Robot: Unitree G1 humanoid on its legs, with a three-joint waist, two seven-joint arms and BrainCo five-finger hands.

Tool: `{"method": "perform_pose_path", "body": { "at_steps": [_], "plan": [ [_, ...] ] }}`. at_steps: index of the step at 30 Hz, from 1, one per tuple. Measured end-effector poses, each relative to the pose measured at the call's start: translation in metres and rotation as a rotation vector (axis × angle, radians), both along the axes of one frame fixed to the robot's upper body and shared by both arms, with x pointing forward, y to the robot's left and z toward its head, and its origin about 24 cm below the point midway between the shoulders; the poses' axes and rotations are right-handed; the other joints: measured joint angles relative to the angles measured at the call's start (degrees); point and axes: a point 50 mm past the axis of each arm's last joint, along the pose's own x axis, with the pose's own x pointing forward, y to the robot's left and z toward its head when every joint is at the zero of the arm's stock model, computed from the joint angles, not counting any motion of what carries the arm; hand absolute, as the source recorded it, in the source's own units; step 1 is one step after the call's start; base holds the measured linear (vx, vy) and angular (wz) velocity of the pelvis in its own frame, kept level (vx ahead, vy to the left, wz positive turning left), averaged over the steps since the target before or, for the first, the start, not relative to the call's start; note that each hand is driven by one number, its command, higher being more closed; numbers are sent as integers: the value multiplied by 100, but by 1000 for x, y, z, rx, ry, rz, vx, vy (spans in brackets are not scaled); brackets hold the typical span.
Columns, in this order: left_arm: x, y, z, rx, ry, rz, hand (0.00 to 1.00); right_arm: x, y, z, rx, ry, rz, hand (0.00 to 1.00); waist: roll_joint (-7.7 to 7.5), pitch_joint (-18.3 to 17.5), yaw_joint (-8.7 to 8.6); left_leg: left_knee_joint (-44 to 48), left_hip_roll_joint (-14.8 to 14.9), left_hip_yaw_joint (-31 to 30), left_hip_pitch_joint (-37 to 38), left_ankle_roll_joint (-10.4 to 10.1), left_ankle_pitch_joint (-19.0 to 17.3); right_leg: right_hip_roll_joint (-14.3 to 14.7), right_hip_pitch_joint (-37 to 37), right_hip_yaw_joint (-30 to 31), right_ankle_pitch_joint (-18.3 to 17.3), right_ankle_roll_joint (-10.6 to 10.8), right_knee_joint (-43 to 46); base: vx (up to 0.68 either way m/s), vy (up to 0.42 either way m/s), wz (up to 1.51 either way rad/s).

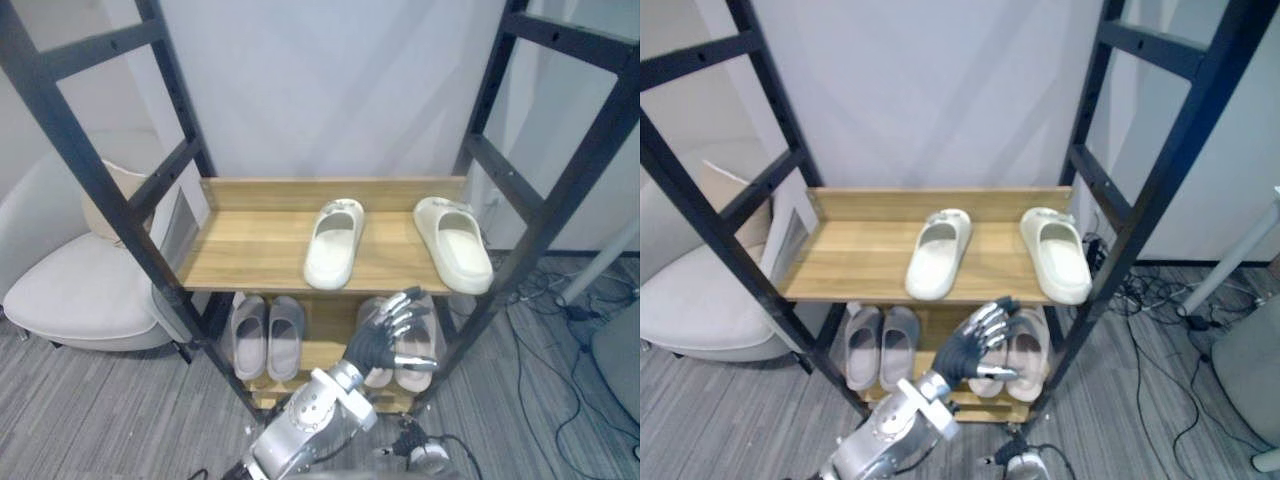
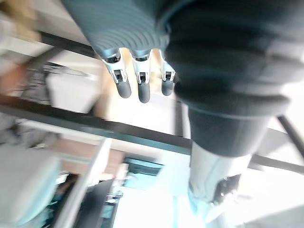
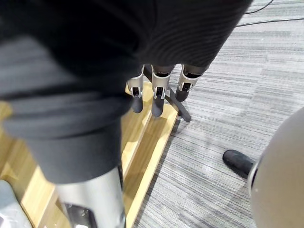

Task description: Organize the slippers on the shoe rack

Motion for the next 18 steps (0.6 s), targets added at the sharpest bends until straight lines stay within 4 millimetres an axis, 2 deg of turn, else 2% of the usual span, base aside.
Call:
{"method": "perform_pose_path", "body": {
  "at_steps": [6,12,14,16,18],
  "plan": [
    [26,6,37,-67,-134,101,0,-1,0,-1,1,9,0,0,0,-2,5,91,-5,-9,-9,9,-11,-5,7,6,35,-52,17,3,3,-1],
    [57,24,66,-58,-274,252,0,-1,1,-1,10,17,3,0,-14,7,6,90,-28,-22,-17,11,-11,-22,1,5,39,-46,17,0,0,0],
    [69,29,68,-30,-286,304,0,0,1,-1,16,17,2,0,-16,9,5,76,-33,-23,-4,12,-9,-17,7,-2,47,-33,-5,0,0,0],
    [87,43,60,38,-266,399,0,1,2,0,24,15,3,0,-19,12,-12,60,-32,-17,0,12,-9,-13,-4,-2,48,-31,-21,-3,17,-1],
    [94,51,55,71,-254,433,0,3,2,1,29,9,4,0,-24,14,-19,45,-27,-4,-1,12,-9,-10,-23,1,48,-30,-21,4,19,-6]
  ]
}}
